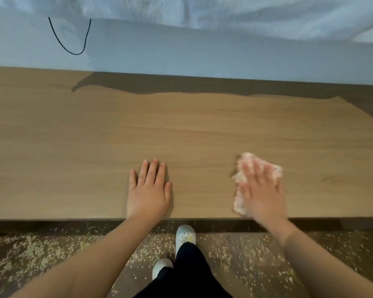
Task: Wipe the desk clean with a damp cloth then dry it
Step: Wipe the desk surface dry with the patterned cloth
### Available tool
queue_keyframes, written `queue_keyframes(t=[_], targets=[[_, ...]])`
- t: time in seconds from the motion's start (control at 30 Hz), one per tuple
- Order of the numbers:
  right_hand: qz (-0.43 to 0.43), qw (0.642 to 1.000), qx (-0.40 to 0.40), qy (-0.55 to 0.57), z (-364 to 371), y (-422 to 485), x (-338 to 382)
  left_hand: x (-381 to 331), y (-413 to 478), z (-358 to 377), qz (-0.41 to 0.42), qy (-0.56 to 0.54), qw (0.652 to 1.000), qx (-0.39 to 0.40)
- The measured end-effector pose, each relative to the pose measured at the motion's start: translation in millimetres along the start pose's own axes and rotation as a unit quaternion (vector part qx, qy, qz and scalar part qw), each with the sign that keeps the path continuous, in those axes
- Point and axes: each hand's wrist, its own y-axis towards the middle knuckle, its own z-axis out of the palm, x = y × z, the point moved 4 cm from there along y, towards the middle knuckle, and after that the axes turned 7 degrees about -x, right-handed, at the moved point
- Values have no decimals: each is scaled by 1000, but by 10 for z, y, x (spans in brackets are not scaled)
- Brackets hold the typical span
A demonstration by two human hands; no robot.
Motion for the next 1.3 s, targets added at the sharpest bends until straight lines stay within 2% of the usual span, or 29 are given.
queue_keyframes(t=[0.03, 0.07, 0.1, 0.17, 0.23, 0.3, 0.33, 0.4, 0.47, 0.53, 0.57, 0.6, 0.67, 0.7, 0.77, 0.83, 0.93, 1.0, 1.03, 1.1, 1.13, 1.2, 1.23, 1.3], targets=[[62, 998, 3, 19, -33, -6, -77, 3, -16, 6, 7, 2, 1000, 3], [89, 996, 4, 24, -51, -45, -16, 10, -31, 2, 14, 5, 1000, 6], [77, 997, 0, 19, -17, -100, 149, 20, -47, 1, 21, 9, 1000, 10], [-43, 999, -12, 0, 98, -289, 682, 31, -61, 9, 30, 12, 999, 21], [-184, 982, -31, 10, 142, -479, 1111, 31, -77, -9, 38, 8, 999, 25], [-236, 971, -32, -2, 81, -465, 1082, 43, -116, -17, 48, 6, 998, 26], [-224, 974, -17, -26, 85, -413, 897, 50, -150, -20, 51, 7, 998, 28], [-123, 991, -11, -52, 82, -258, 356, 52, -219, -26, 47, 10, 998, 30], [29, 999, -15, -10, 30, -99, -124, 8, -248, -37, 23, 12, 999, 31], [105, 994, 0, 39, 0, -41, -192, -116, -231, -48, -15, 3, 999, 40], [91, 995, 0, 49, 11, -44, -61, -217, -213, -42, -30, -4, 999, 45], [38, 998, -2, 42, 37, -67, 146, -334, -192, -31, -40, -8, 998, 50], [-145, 988, -20, 37, 73, -193, 593, -550, -154, -10, -61, -13, 997, 48], [-202, 978, -5, 42, 95, -243, 669, -618, -145, -4, -78, -14, 996, 43], [-251, 968, -3, 3, 68, -180, 460, -670, -138, 23, -109, -13, 993, 30], [-198, 980, -27, -14, 94, -8, -135, -685, -151, 42, -129, -9, 991, 22], [20, 999, -20, 17, -17, 212, -961, -787, -113, 43, -143, -9, 990, 8], [64, 997, -12, 37, -38, 207, -1004, -868, -77, 34, -156, -17, 988, -4], [40, 999, -4, 31, -28, 155, -882, -886, -67, 37, -160, -19, 987, -11], [-107, 994, -12, 11, 64, -37, -494, -915, -56, 39, -149, -15, 988, -27], [-185, 982, -20, 8, 104, -145, -326, -949, -44, 34, -135, -17, 990, -36], [-285, 958, -24, -1, 114, -216, -255, -1106, 18, 15, -103, -33, 994, -35], [-306, 952, -21, -5, 88, -152, -353, -1224, 62, 17, -87, -39, 995, -22], [-245, 969, -3, -29, 66, 71, -820, -1518, 143, 26, -50, -44, 998, 3]])
